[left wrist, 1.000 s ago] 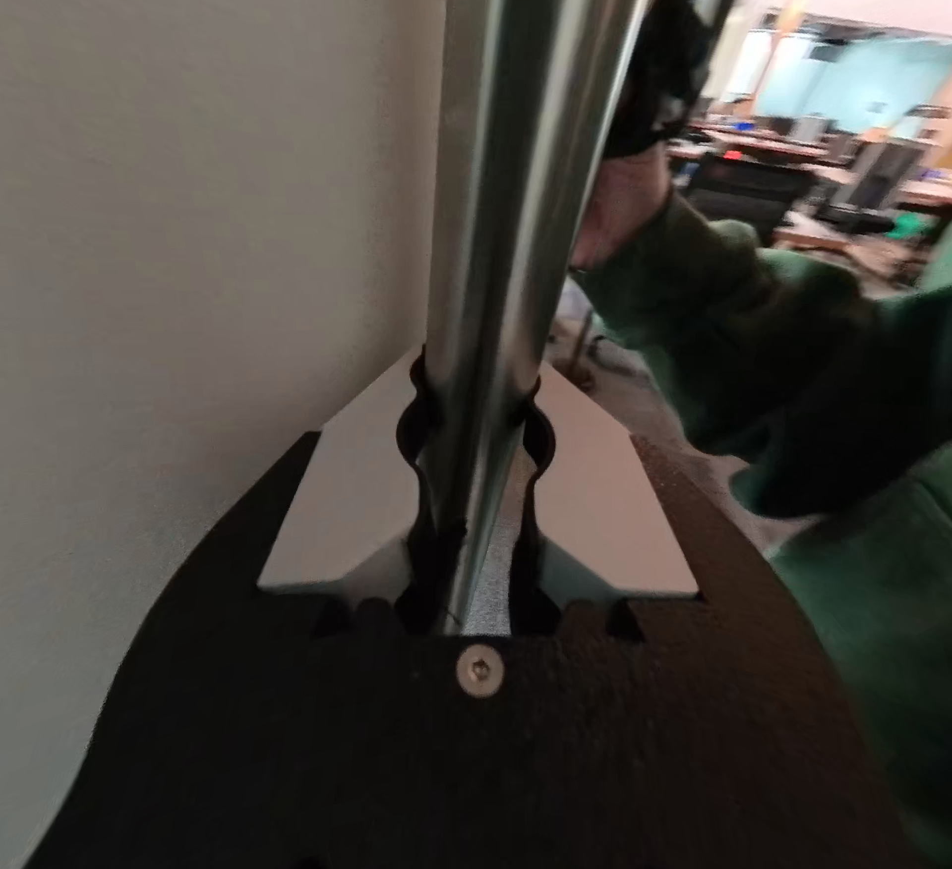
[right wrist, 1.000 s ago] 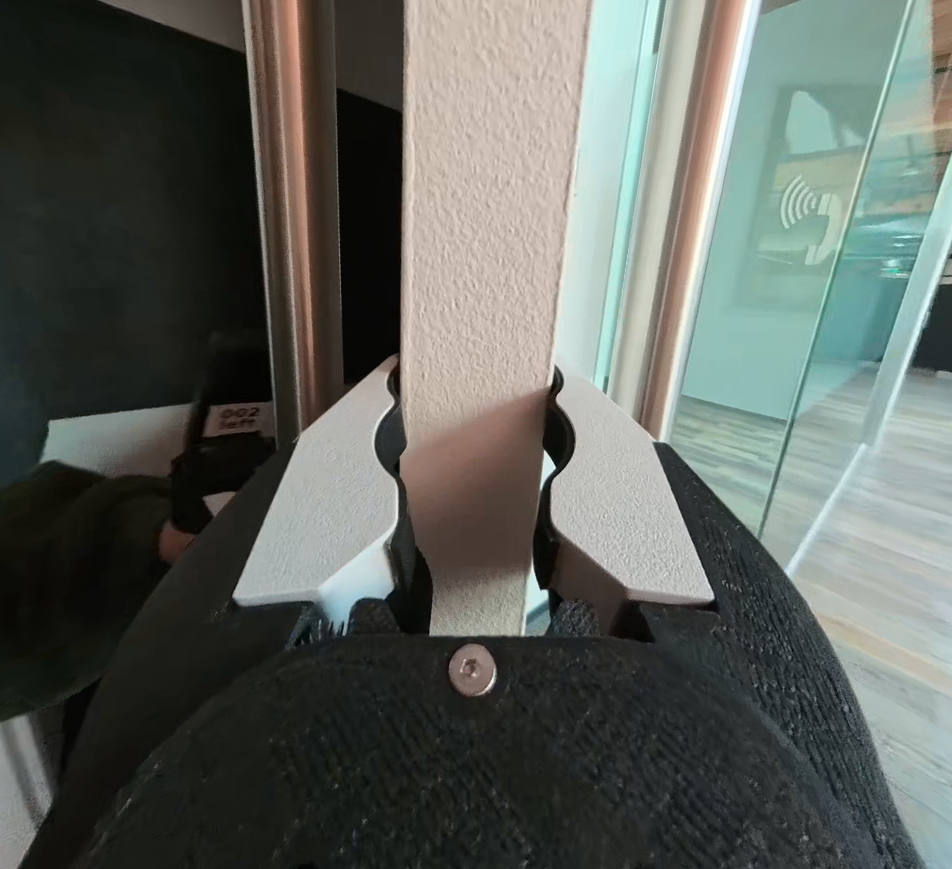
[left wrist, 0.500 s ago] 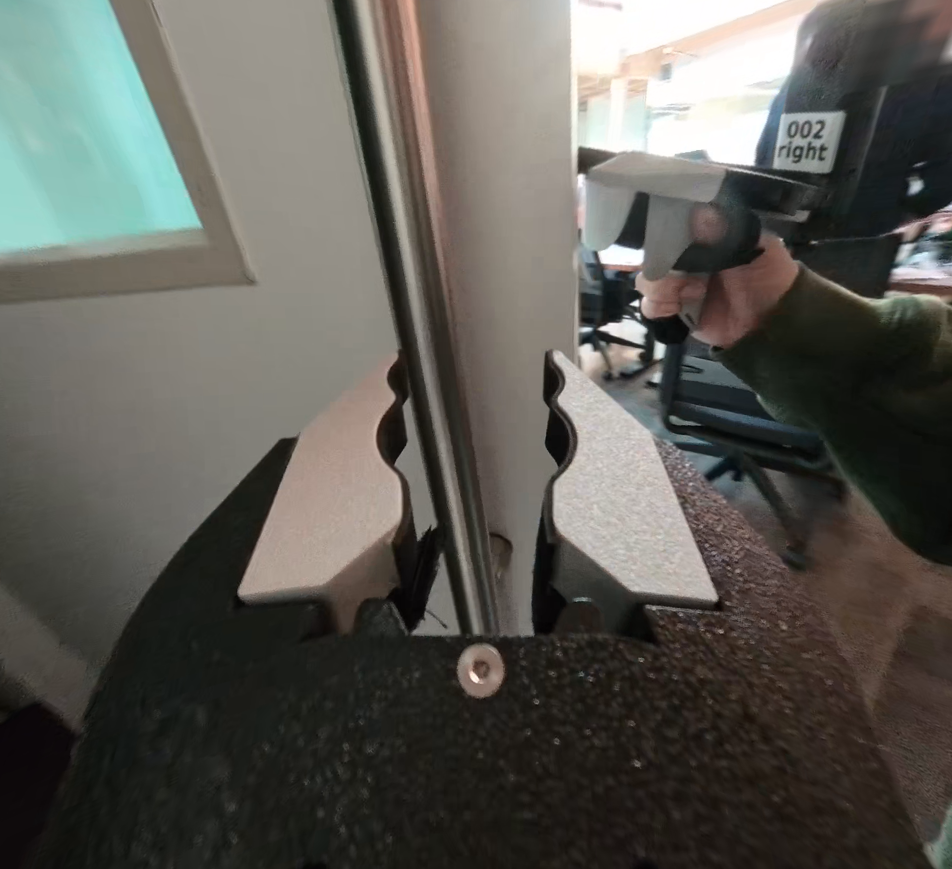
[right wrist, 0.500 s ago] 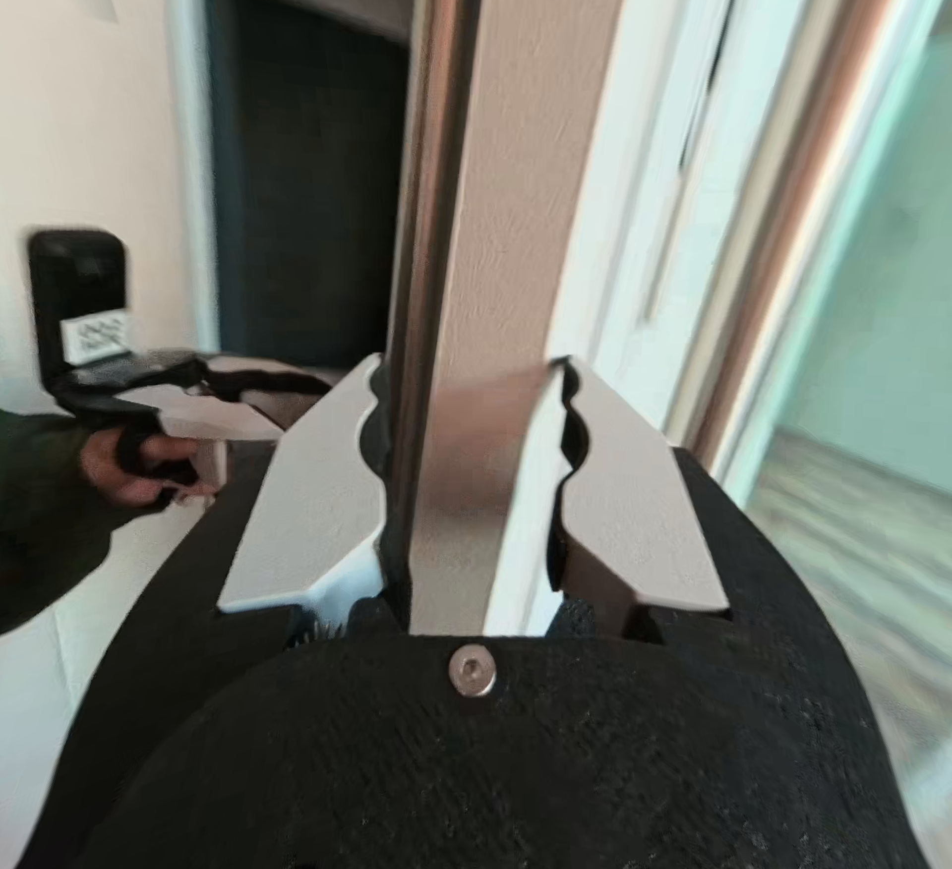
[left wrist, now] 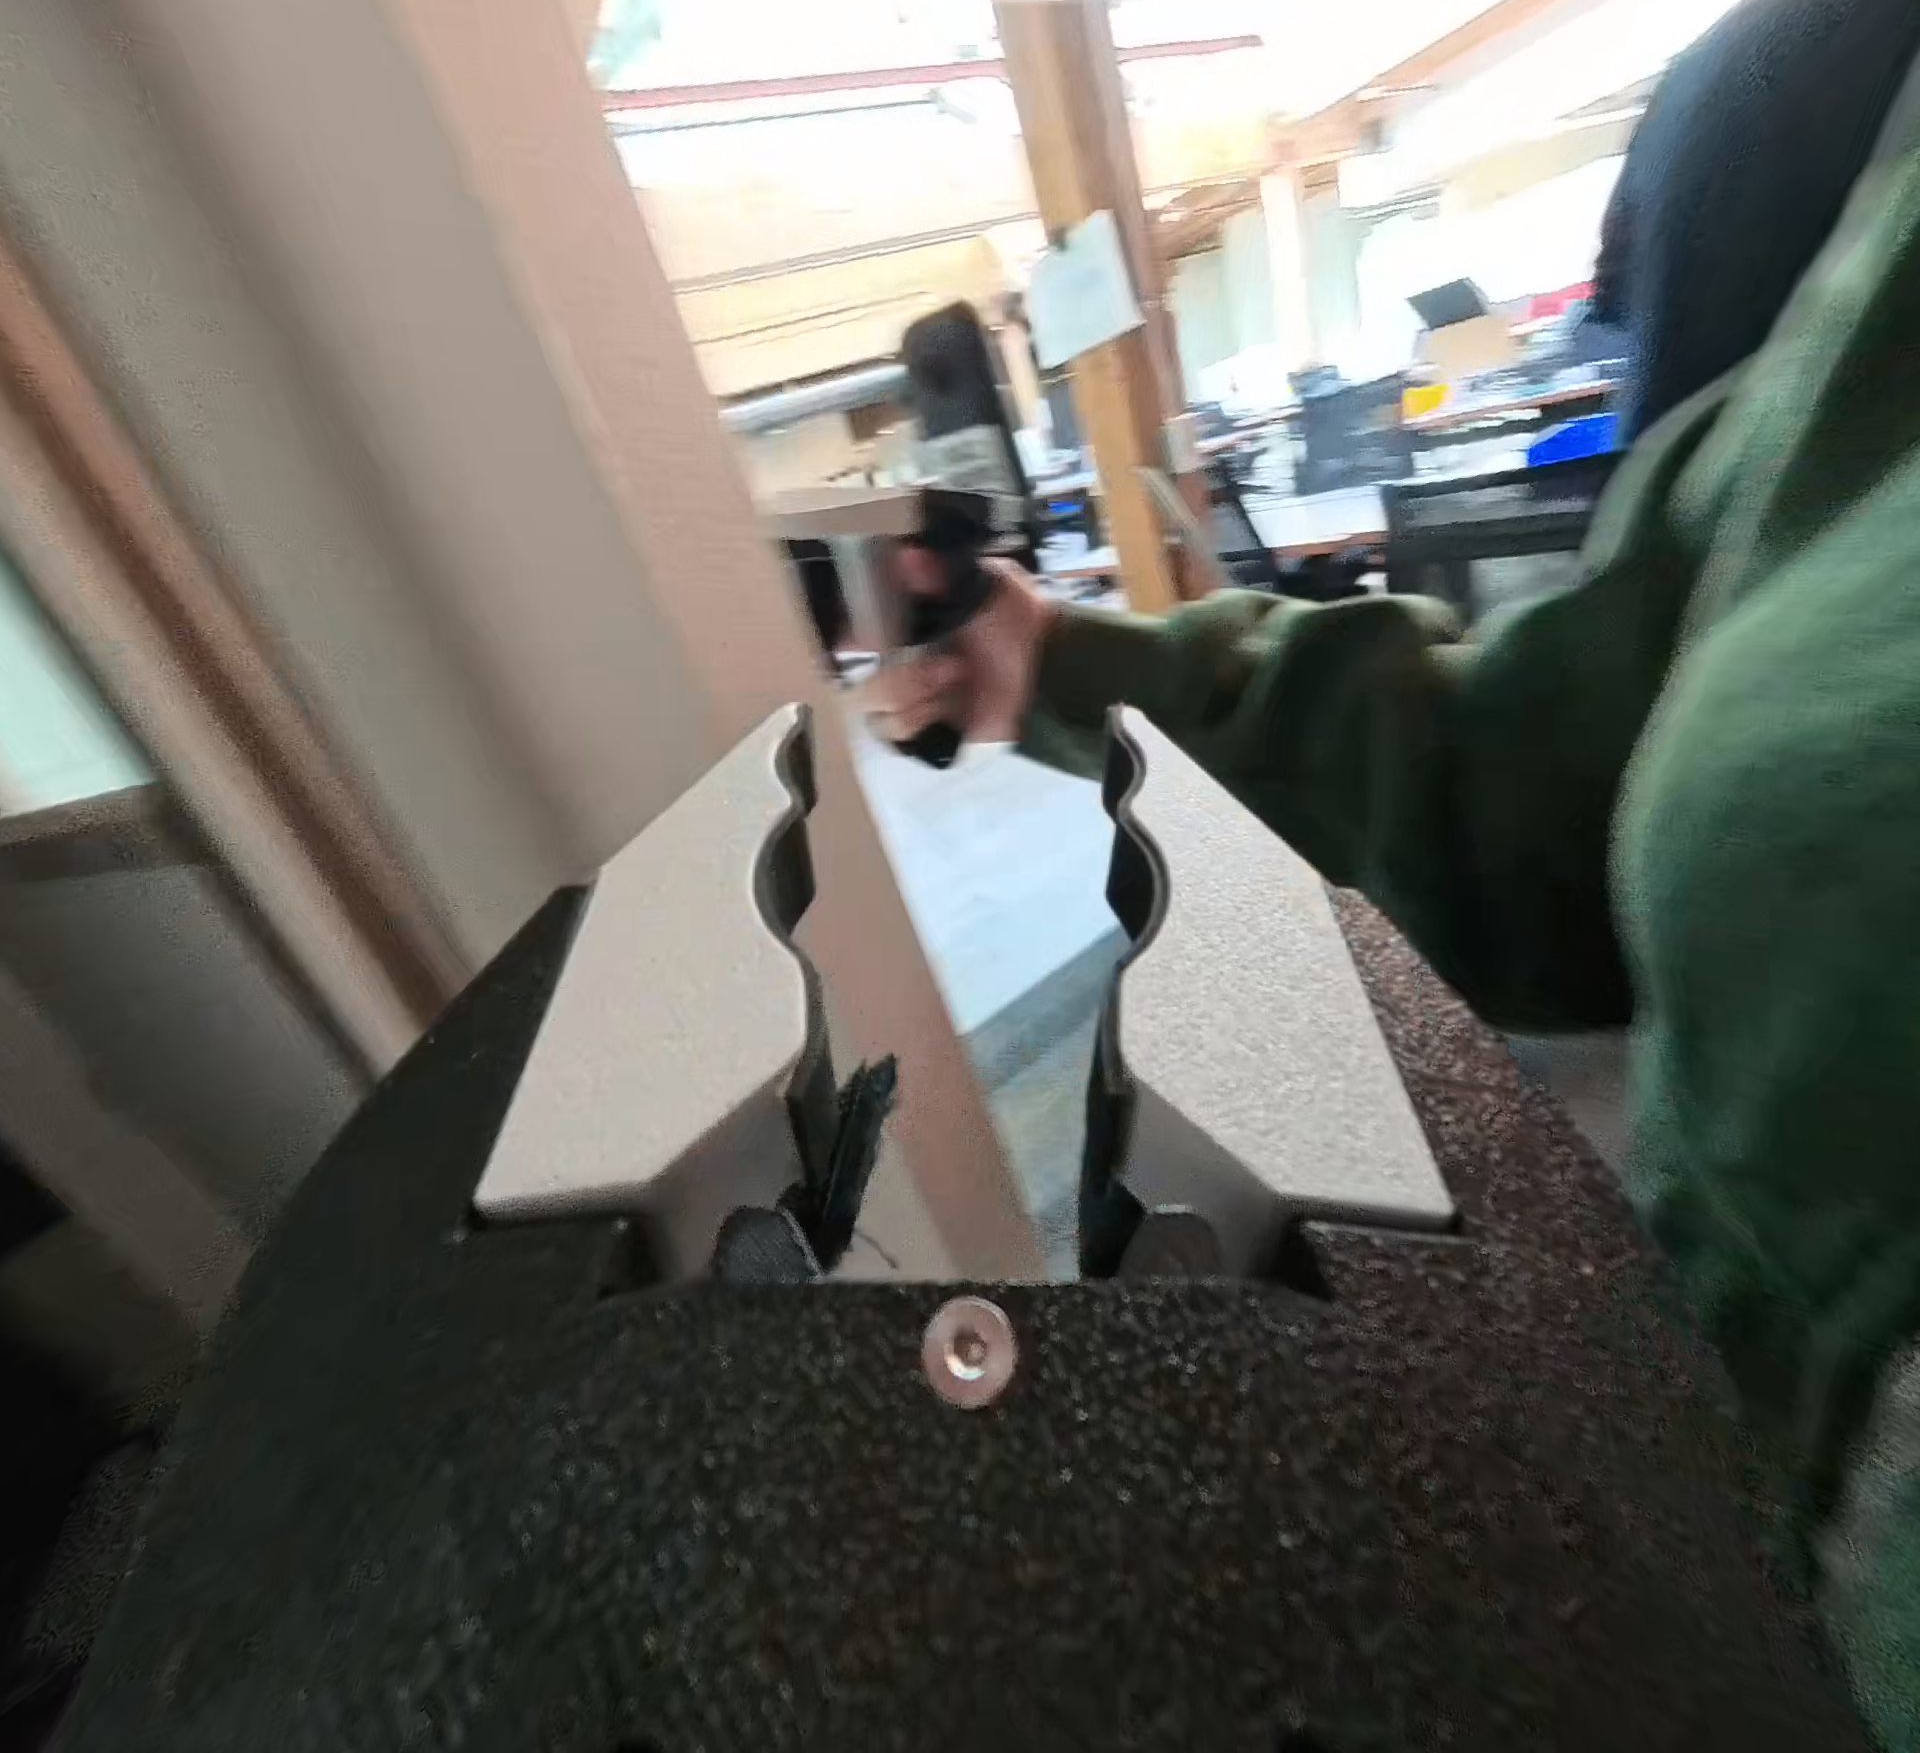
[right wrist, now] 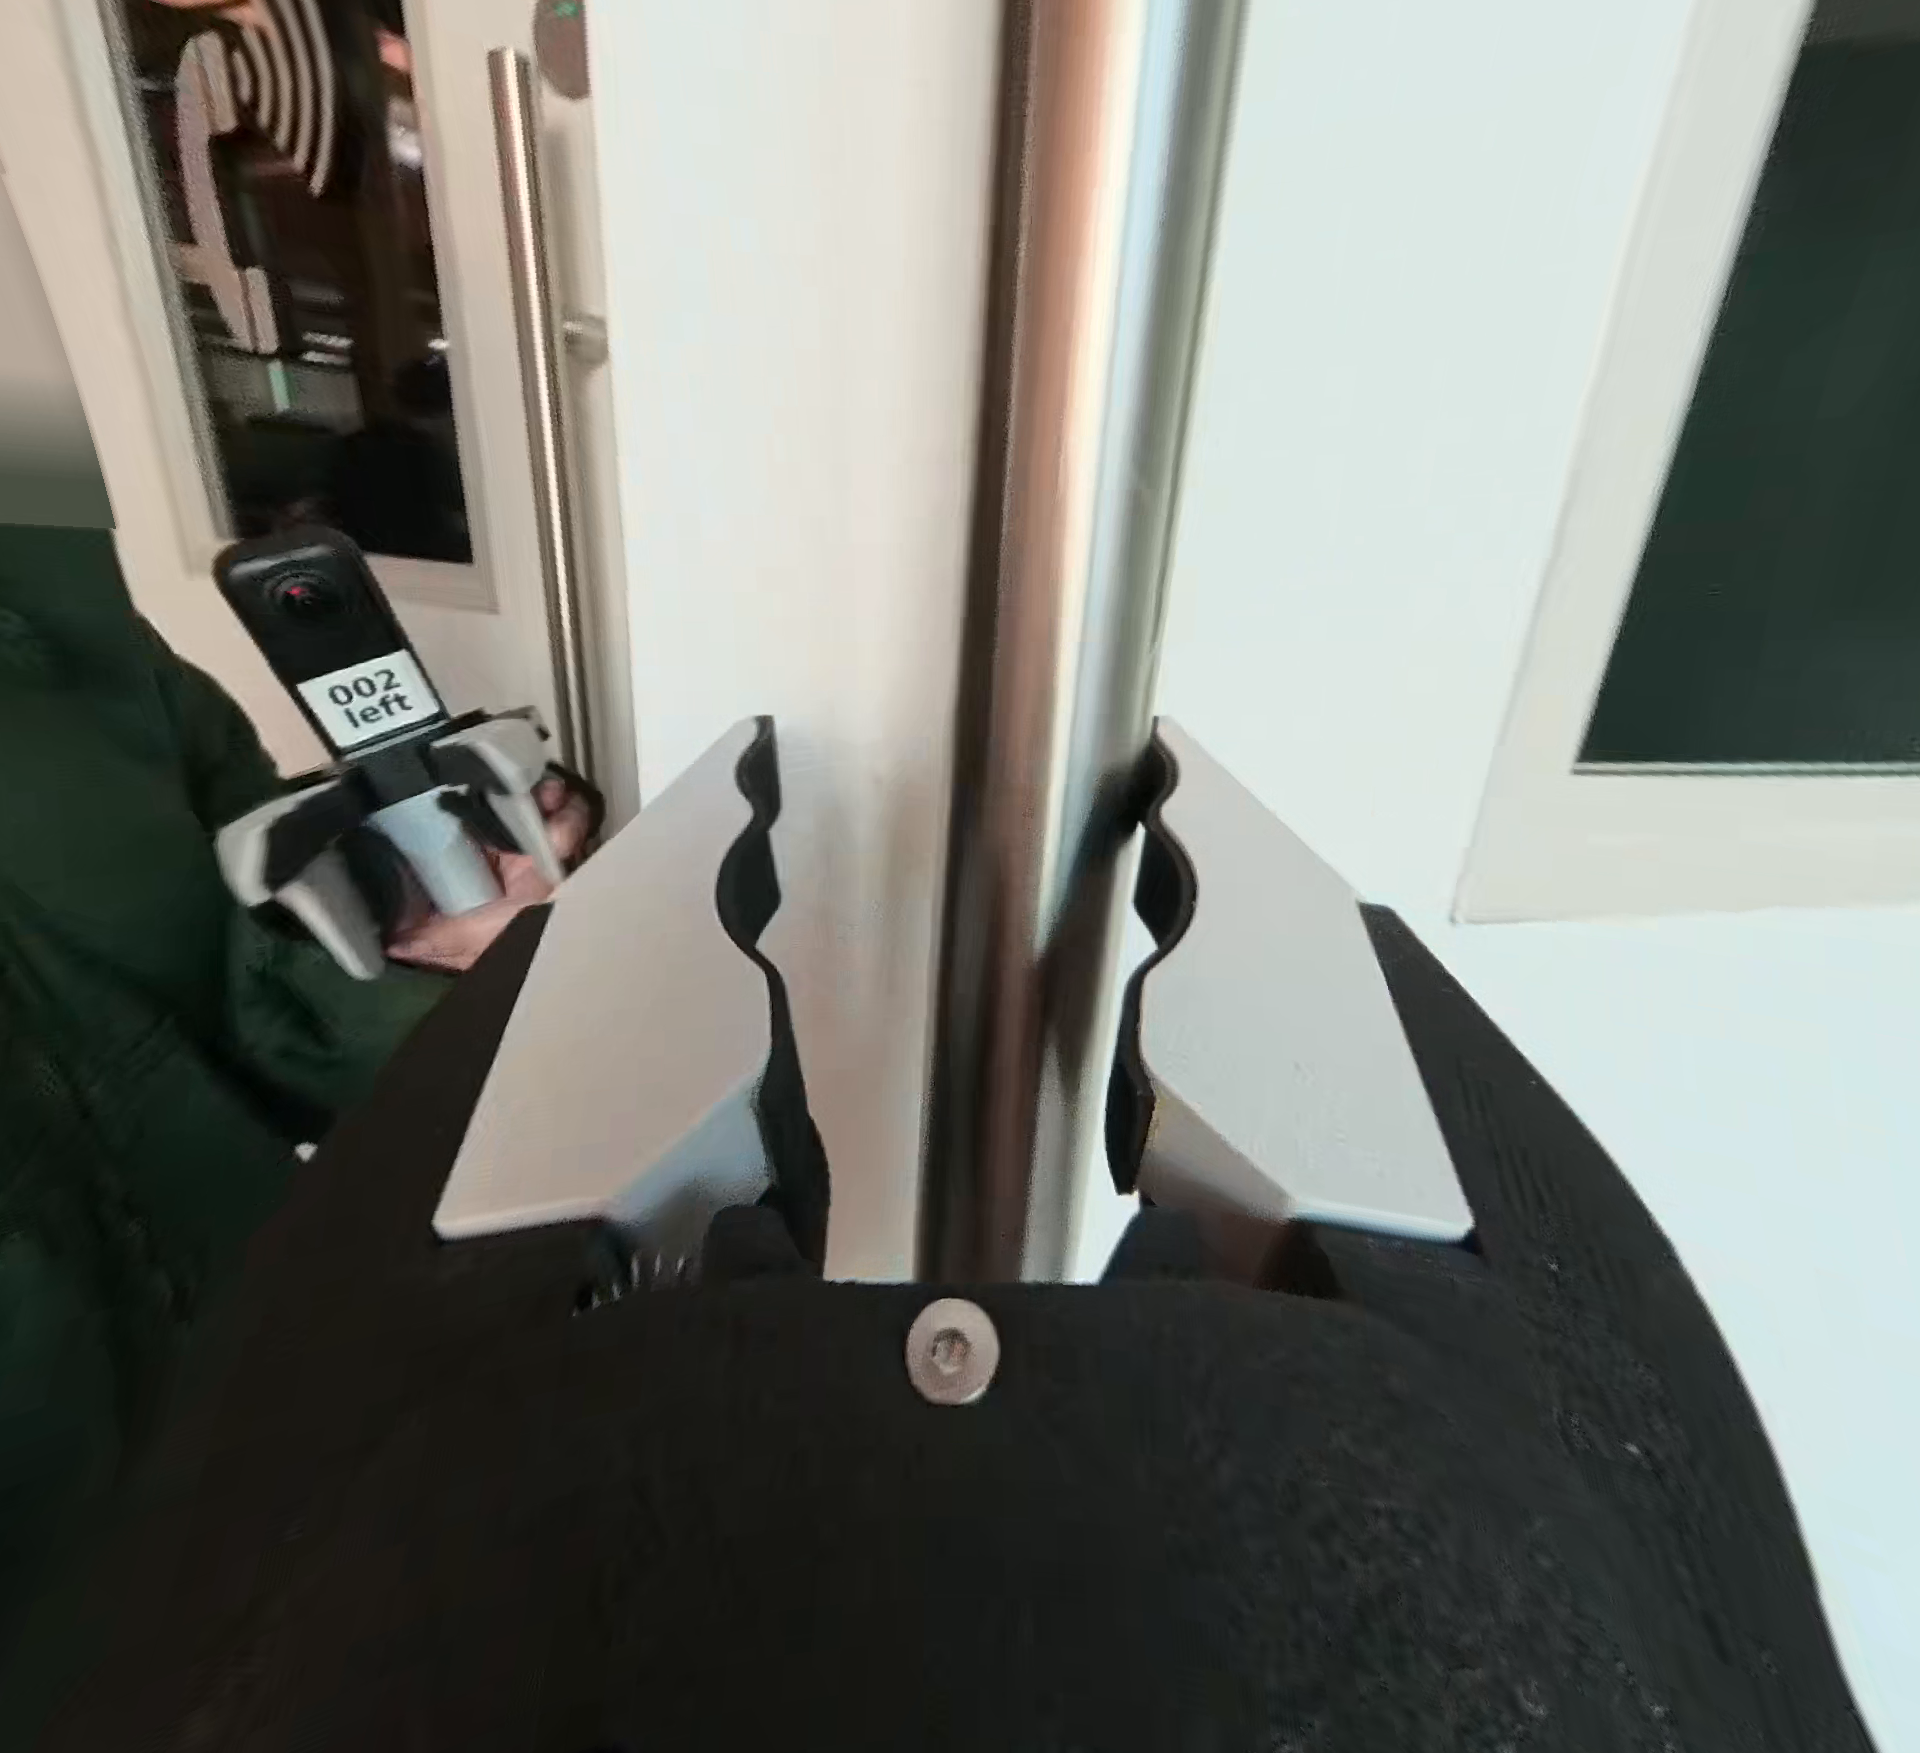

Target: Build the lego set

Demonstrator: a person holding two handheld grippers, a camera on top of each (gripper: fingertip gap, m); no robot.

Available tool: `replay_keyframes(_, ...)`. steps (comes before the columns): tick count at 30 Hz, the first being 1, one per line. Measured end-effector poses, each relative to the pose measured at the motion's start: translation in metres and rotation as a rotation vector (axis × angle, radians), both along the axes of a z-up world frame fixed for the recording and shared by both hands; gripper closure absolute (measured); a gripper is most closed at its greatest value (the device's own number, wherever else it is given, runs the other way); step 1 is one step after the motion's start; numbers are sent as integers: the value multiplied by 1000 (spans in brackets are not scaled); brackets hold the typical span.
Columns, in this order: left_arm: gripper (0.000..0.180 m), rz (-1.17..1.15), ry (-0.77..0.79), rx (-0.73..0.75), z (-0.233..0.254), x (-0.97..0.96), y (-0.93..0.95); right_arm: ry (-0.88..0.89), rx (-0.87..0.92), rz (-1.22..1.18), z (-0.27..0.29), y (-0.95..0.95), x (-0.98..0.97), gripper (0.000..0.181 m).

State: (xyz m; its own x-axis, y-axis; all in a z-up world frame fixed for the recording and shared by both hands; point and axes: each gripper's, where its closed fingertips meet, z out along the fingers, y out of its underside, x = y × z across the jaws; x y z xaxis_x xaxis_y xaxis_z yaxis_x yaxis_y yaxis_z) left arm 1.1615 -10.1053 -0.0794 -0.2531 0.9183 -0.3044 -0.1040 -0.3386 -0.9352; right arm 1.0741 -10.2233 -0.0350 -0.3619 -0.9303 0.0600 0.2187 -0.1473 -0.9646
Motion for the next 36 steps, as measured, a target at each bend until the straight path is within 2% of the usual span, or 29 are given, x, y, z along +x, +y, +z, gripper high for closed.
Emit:
replay_keyframes(2, 125, -48, -21, 33, -8, -4, 13, 41, 9, 50, 2, -7, 16, 125)
replay_keyframes(4, 125, -15, -36, 89, -18, -3, 10, 78, 1, 47, 2, -19, 26, 146)
replay_keyframes(8, 128, 110, -42, 184, -34, 5, -8, 128, 20, 99, 1, -20, 51, 145)
replay_keyframes(11, 132, 222, -68, 193, -48, 4, -18, 180, 35, 64, -2, -25, 71, 145)
replay_keyframes(14, 135, 384, -118, 145, -60, 2, -35, 195, 52, 25, -4, -31, 95, 145)
replay_keyframes(17, 135, 698, -140, 50, -57, 21, -69, 235, 49, -3, -5, -38, 120, 145)
replay_keyframes(19, 131, 820, -140, 31, -55, 32, -84, 258, 49, -6, -5, -43, 141, 144)
replay_keyframes(22, 122, 931, -128, 103, -62, 46, -107, 306, 60, 23, -8, -49, 168, 144)
replay_keyframes(28, 121, 1158, -91, 173, -74, 97, -168, 379, 85, 45, -10, -67, 225, 144)
replay_keyframes(31, 127, 1247, -73, 226, -80, 128, -196, 399, 85, 33, -10, -79, 254, 145)
replay_keyframes(34, 145, 1276, -59, 250, -83, 151, -215, 410, 71, 21, -9, -93, 283, 145)
replay_keyframes(36, 145, 1314, -46, 269, -83, 170, -223, 406, 66, 8, -9, -103, 302, 145)
